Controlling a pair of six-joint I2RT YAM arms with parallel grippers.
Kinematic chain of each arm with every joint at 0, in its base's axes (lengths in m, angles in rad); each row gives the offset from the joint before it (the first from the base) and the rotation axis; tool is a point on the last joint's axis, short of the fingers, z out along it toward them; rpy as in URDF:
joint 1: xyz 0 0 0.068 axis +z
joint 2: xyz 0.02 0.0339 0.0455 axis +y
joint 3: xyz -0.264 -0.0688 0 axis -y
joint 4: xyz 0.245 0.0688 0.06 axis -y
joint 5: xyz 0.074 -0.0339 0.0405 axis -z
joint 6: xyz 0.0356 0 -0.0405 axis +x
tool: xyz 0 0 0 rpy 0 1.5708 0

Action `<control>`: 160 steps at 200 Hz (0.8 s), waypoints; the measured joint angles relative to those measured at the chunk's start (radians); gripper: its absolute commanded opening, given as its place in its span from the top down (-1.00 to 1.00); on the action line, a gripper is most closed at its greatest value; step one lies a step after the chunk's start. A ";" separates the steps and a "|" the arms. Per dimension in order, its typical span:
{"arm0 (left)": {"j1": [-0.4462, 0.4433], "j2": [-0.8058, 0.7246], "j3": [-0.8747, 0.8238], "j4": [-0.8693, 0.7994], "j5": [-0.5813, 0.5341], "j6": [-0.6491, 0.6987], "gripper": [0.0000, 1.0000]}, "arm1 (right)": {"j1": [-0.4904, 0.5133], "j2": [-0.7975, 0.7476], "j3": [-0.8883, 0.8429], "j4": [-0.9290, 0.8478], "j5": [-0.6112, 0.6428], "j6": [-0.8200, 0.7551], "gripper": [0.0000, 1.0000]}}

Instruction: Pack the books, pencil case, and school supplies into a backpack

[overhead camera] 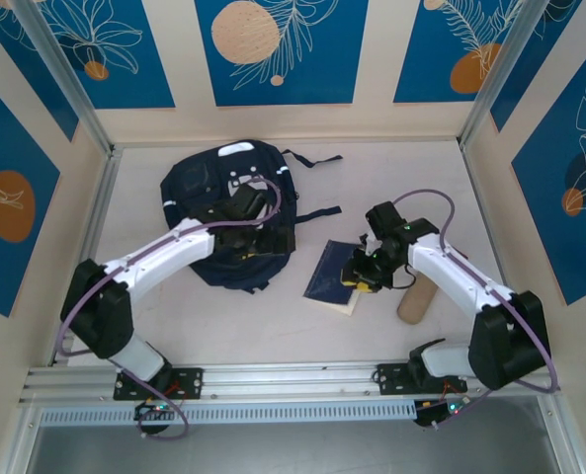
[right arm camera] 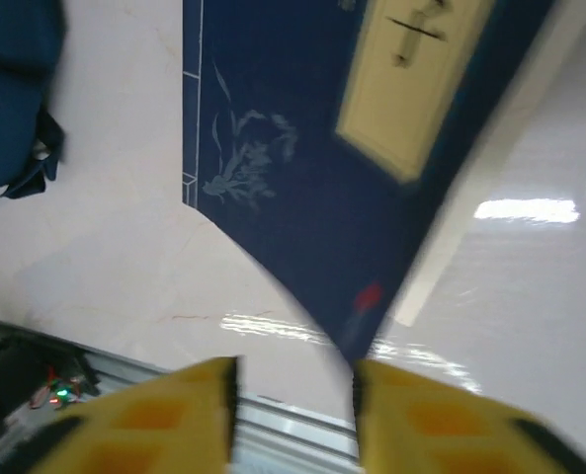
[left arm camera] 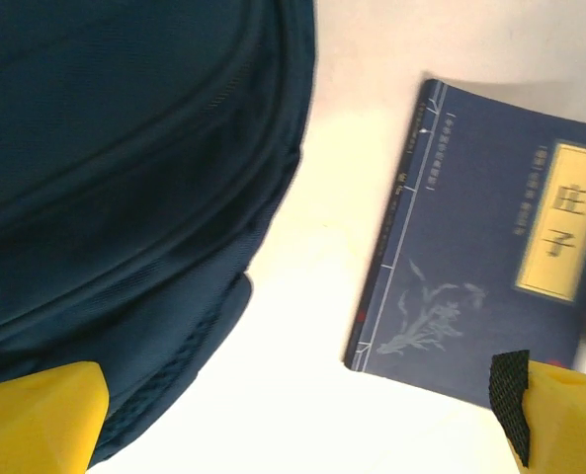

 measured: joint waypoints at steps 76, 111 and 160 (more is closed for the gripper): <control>-0.146 0.279 0.214 0.025 0.024 -0.005 -0.54 | -0.039 0.001 -0.089 0.136 0.164 0.147 -0.05; -0.193 0.371 0.264 0.040 0.043 -0.072 -0.48 | -0.051 0.071 -0.101 0.203 0.181 0.164 0.10; -0.208 0.431 0.282 0.043 0.057 -0.197 -0.61 | -0.060 0.145 -0.146 0.256 0.189 0.157 0.18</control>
